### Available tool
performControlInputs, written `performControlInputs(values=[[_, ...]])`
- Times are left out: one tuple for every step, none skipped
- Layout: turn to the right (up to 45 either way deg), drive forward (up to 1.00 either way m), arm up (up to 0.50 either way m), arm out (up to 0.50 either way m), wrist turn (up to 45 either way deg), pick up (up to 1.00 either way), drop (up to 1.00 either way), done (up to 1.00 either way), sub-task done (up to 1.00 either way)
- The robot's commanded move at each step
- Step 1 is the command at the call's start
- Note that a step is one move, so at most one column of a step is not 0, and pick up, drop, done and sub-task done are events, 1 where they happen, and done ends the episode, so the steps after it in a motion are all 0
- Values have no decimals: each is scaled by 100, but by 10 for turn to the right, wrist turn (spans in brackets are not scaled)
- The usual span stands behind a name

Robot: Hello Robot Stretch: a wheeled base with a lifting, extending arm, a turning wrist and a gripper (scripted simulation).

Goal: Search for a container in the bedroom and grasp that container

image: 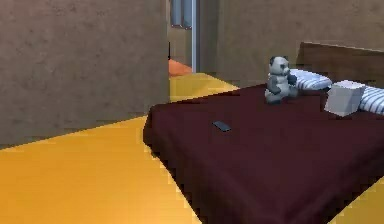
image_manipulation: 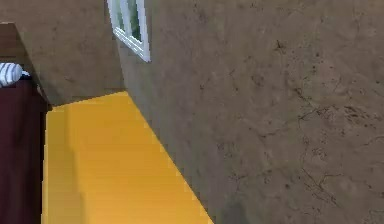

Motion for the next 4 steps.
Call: performControlInputs(values=[[-300,0,0,0,0,0,0,0,0],[0,10,0,0,0,0,0,0,0],[-450,0,0,0,0,0,0,0,0],[-180,0,0,0,0,0,0,0,0]])
